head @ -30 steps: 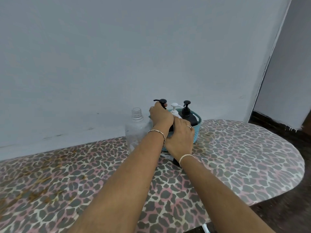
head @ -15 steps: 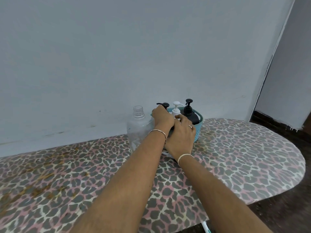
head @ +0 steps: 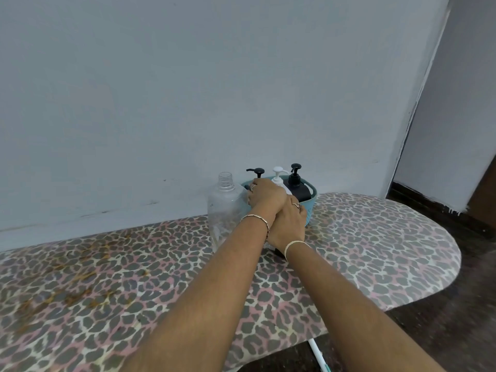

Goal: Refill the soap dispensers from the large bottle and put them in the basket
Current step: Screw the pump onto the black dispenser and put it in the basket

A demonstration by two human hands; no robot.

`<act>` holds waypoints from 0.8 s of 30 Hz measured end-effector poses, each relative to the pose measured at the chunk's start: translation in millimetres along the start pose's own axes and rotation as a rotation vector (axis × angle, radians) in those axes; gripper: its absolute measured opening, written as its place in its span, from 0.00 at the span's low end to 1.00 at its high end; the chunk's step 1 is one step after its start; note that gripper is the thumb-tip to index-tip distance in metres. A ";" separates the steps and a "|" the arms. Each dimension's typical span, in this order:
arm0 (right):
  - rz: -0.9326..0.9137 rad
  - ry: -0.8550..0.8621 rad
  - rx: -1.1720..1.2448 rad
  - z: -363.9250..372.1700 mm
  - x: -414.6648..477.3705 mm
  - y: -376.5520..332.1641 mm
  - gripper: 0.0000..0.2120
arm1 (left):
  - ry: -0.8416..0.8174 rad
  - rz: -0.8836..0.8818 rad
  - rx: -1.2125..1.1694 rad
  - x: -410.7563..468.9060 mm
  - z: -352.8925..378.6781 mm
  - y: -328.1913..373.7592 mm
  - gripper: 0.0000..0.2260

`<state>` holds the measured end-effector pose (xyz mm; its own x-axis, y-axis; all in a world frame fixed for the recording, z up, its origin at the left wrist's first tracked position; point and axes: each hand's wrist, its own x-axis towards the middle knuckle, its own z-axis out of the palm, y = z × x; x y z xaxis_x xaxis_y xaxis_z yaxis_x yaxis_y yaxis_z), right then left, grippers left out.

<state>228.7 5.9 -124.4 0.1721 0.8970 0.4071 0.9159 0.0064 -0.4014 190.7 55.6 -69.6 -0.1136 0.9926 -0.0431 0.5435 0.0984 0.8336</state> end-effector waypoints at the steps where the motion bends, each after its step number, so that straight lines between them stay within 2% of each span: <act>1: 0.015 0.014 0.031 -2.0 -3.8 0.5 0.23 | -0.011 0.017 0.010 -4.4 -0.5 -1.5 0.25; 5: 0.076 0.078 0.086 -12.5 -20.0 5.1 0.21 | -0.043 0.140 0.003 -28.3 -6.0 -9.3 0.18; 9: 0.197 0.042 0.101 -15.7 -42.1 18.2 0.22 | -0.050 0.287 -0.082 -63.6 -13.8 -22.4 0.18; 14: 0.373 -0.001 0.236 -13.2 -68.6 31.1 0.24 | 0.122 0.444 -0.184 -104.9 -30.9 -58.5 0.15; 20: 0.494 -0.035 0.324 -5.4 -80.7 34.9 0.25 | 0.358 0.323 -0.227 -116.1 -61.0 -119.5 0.06; 22: 0.511 -0.068 0.315 -1.3 -83.4 34.6 0.27 | 0.335 0.243 -0.131 -107.8 -67.3 -142.7 0.08; 24: 0.519 -0.085 0.309 4.3 -85.3 34.6 0.28 | 0.252 0.174 0.016 -97.6 -72.0 -163.7 0.14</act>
<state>244.1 -68.5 -176.6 0.5271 0.8492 0.0326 0.5703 -0.3250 -0.7544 53.0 -62.5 -162.2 -0.2190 0.9459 0.2395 0.5859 -0.0687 0.8074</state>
